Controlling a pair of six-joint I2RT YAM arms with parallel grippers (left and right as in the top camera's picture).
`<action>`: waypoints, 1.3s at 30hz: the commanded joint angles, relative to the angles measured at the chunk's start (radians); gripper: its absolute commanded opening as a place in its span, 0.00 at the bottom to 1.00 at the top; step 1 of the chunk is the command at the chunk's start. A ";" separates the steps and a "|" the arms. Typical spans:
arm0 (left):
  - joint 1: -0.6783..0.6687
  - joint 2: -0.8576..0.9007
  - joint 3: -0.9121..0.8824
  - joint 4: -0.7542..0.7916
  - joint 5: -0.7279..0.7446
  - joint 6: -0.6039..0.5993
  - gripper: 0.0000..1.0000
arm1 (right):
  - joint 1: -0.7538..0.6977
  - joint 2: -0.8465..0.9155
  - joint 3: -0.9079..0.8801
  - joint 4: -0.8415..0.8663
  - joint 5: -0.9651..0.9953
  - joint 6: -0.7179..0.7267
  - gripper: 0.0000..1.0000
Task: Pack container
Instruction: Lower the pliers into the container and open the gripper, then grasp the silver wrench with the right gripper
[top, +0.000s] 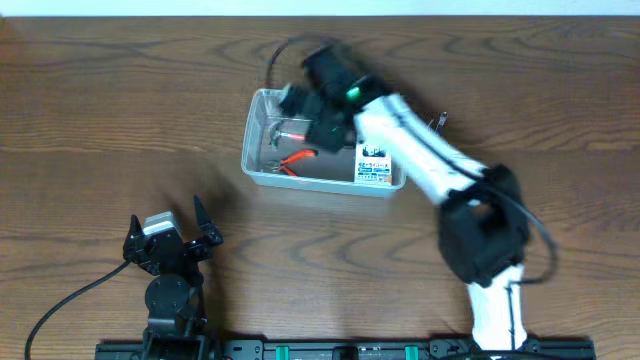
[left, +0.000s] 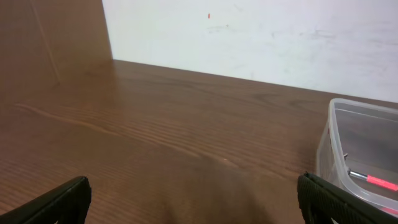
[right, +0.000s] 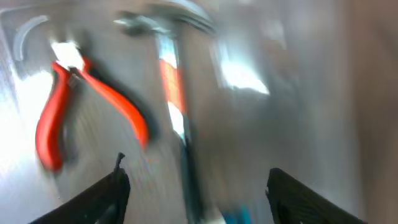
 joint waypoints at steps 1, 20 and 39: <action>-0.003 -0.004 -0.022 -0.029 -0.020 0.002 0.98 | -0.127 -0.184 0.050 -0.049 0.025 0.254 0.77; -0.003 -0.004 -0.022 -0.029 -0.020 0.002 0.98 | -0.555 -0.177 -0.311 -0.195 -0.085 0.941 0.52; -0.003 -0.004 -0.022 -0.029 -0.019 0.002 0.98 | -0.415 -0.116 -0.434 0.005 -0.026 1.241 0.40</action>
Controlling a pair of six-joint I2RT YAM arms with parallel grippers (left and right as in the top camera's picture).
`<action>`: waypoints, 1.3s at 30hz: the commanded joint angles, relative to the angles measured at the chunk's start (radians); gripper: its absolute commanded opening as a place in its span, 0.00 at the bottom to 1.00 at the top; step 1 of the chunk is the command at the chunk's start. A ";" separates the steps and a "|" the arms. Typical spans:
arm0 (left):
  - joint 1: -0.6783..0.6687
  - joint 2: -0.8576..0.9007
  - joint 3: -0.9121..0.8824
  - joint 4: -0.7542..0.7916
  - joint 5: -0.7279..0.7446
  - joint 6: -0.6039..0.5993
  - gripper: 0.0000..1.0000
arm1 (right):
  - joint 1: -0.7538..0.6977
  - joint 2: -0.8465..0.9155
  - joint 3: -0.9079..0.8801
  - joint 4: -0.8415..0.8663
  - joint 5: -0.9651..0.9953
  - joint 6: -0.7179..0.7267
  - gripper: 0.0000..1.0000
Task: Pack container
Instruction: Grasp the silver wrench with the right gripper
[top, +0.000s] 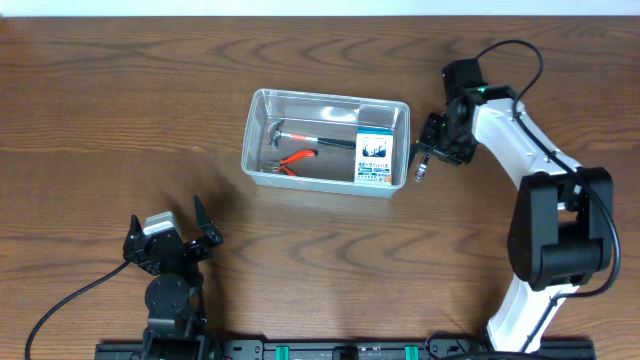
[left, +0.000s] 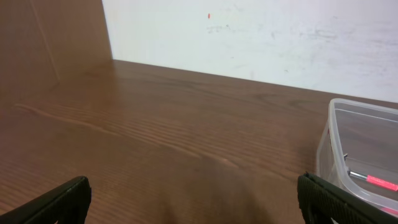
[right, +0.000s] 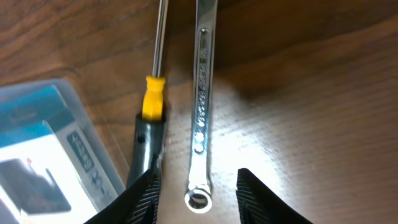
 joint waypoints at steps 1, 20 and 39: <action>-0.003 -0.004 -0.022 -0.029 -0.019 0.002 0.98 | 0.013 0.034 -0.008 0.010 0.035 0.076 0.39; -0.003 -0.004 -0.022 -0.029 -0.020 0.002 0.98 | 0.014 0.149 -0.008 0.054 0.042 0.096 0.07; -0.003 -0.004 -0.022 -0.029 -0.020 0.002 0.98 | -0.002 -0.126 0.135 0.029 0.081 -0.288 0.01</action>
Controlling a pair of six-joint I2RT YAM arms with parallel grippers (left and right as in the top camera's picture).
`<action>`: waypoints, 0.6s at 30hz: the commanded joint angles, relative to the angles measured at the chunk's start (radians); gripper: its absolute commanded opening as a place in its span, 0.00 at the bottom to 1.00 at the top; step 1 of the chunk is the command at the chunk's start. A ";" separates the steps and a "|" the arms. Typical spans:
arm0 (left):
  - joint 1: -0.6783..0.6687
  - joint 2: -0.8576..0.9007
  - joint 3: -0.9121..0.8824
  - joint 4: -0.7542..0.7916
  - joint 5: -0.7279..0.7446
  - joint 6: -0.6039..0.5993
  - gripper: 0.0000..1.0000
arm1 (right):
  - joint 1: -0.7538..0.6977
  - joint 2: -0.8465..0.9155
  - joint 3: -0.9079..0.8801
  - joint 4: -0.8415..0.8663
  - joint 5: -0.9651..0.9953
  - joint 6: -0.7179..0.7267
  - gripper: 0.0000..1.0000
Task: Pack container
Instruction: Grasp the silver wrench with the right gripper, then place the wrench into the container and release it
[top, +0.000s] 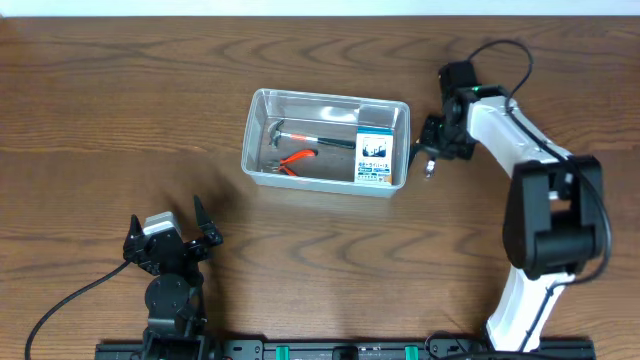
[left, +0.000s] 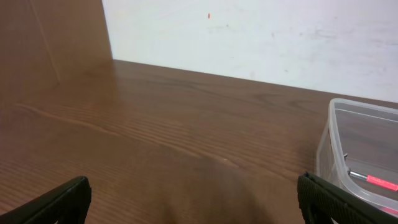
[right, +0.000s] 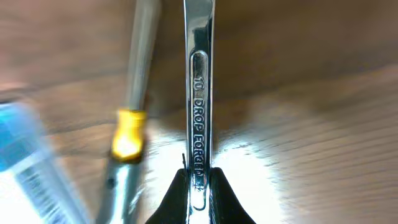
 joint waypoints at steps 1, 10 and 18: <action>-0.003 -0.004 -0.022 -0.029 -0.020 0.002 0.98 | 0.013 -0.193 0.117 0.011 0.021 -0.205 0.01; -0.003 -0.004 -0.022 -0.029 -0.020 0.002 0.98 | 0.247 -0.390 0.204 0.066 -0.172 -1.016 0.01; -0.003 -0.004 -0.022 -0.029 -0.019 0.002 0.98 | 0.389 -0.241 0.168 0.086 -0.270 -1.402 0.01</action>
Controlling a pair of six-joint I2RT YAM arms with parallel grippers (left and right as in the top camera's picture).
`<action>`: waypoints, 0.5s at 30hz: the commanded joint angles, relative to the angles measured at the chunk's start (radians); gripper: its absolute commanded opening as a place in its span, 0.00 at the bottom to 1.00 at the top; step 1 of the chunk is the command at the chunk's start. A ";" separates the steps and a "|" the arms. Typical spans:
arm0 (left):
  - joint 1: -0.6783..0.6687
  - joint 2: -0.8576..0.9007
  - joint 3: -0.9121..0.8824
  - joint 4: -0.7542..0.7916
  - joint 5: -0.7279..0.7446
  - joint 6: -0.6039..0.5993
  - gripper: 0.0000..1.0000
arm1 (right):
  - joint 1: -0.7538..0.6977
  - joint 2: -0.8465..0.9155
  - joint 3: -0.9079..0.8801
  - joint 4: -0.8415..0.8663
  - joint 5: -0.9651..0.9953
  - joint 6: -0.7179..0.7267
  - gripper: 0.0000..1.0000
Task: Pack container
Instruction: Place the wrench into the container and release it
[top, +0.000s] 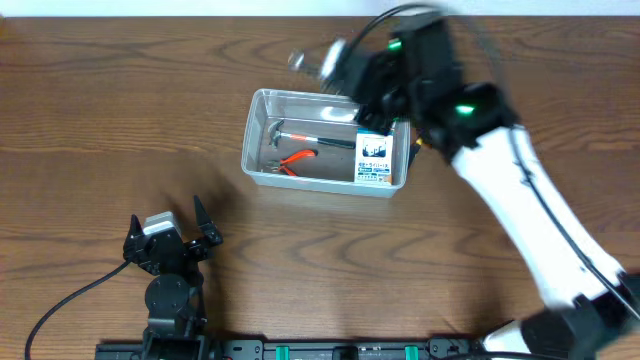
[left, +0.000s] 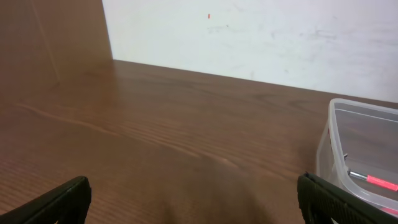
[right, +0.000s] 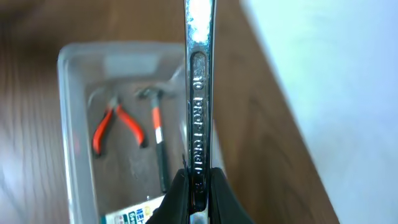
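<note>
A clear plastic container (top: 262, 100) sits mid-table and holds a hammer (top: 300, 134), red pliers (top: 295, 158) and a blue-and-white box (top: 374, 158). My right gripper (top: 368, 78) hangs high over the container's far right part, shut on a silver wrench (top: 312, 62). In the right wrist view the wrench (right: 198, 81) stands straight up from the right gripper (right: 198, 180), with the container (right: 71, 186), pliers (right: 115, 127) and hammer (right: 156, 127) below. My left gripper (top: 168, 240) rests near the front left, open and with nothing in it (left: 193, 214).
A yellow bit of a screwdriver (top: 419, 143) peeks out from under the right arm, just right of the container. The container's corner (left: 357, 140) shows at the right of the left wrist view. A white wall lies beyond the table's far edge.
The right gripper was shut on the wrench lying on the table right of the container. Now it holds the wrench lifted high above the container. The left arm is unchanged.
The right gripper was first open over the container, above the hammer and pliers. It was then open over the wrench and screwdriver on the table right of the container, then shut on the wrench. Now the wrench hangs above the container.
</note>
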 joint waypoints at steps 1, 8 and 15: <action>-0.003 -0.004 -0.022 -0.029 -0.020 0.002 0.98 | 0.024 0.119 -0.022 0.024 -0.040 -0.212 0.01; -0.003 -0.004 -0.022 -0.029 -0.020 0.002 0.98 | 0.027 0.315 -0.022 0.153 -0.039 -0.278 0.01; -0.003 -0.004 -0.022 -0.029 -0.020 0.002 0.98 | 0.016 0.439 -0.022 0.292 0.005 -0.276 0.01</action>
